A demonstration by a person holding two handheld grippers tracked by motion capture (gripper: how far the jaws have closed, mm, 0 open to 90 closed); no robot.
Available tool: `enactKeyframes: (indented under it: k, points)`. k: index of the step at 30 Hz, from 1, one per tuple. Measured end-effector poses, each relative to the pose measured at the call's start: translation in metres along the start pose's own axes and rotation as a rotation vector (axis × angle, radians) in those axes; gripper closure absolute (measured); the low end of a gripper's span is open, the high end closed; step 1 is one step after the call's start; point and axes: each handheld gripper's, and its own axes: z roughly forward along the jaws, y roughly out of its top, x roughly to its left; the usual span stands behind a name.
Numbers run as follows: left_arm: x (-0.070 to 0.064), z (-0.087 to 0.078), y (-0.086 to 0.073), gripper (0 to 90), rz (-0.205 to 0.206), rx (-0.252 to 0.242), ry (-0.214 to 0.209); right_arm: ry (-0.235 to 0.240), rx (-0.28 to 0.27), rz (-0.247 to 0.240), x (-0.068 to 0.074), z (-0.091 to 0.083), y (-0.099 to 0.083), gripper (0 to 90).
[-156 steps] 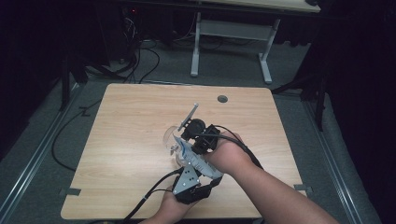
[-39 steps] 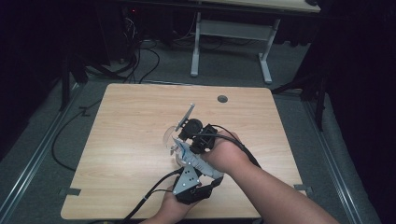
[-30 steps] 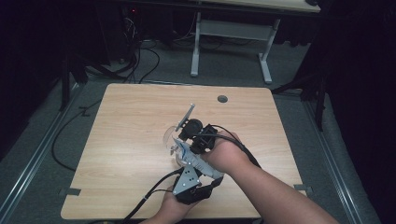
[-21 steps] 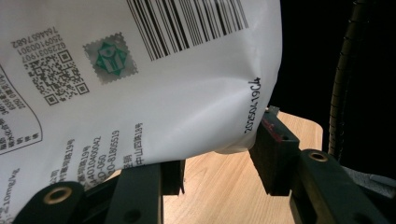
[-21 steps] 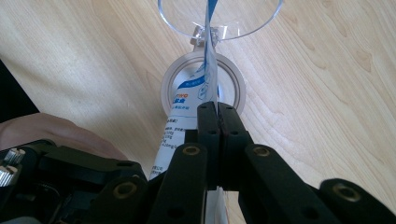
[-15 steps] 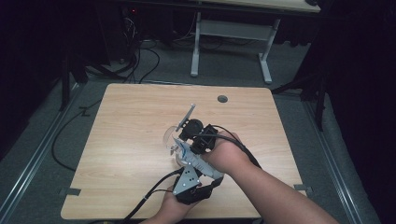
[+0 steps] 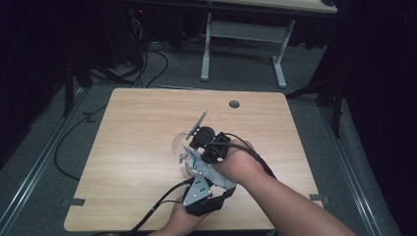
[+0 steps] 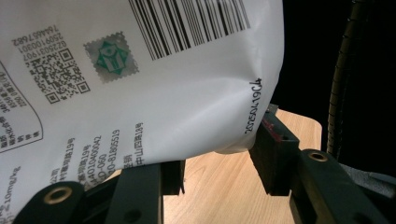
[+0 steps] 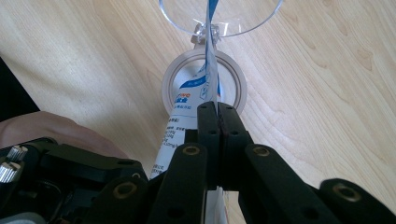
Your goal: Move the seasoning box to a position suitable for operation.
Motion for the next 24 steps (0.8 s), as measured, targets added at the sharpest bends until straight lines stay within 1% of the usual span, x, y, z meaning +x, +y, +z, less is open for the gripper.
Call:
enactKeyframes:
  k: [10,13,15,24]
  points:
    - [0.0,0.0002,-0.0009,58.7,0.002,0.001,-0.003,0.0,-0.002,0.002,-0.0009,-0.0013,-0.002,89.7]
    - [0.0,0.0002,-0.0022,58.7,0.002,0.003,-0.004,0.005,-0.006,0.003,-0.0014,-0.0008,-0.0027,89.7]
    - [0.0001,-0.0001,-0.003,58.8,0.006,0.006,-0.004,0.005,-0.003,0.012,-0.0001,-0.0005,-0.003,89.7]
    - [-0.0007,-0.002,-0.0084,58.8,0.011,0.014,-0.006,0.011,-0.007,0.011,-0.0002,-0.0004,-0.0058,89.7]
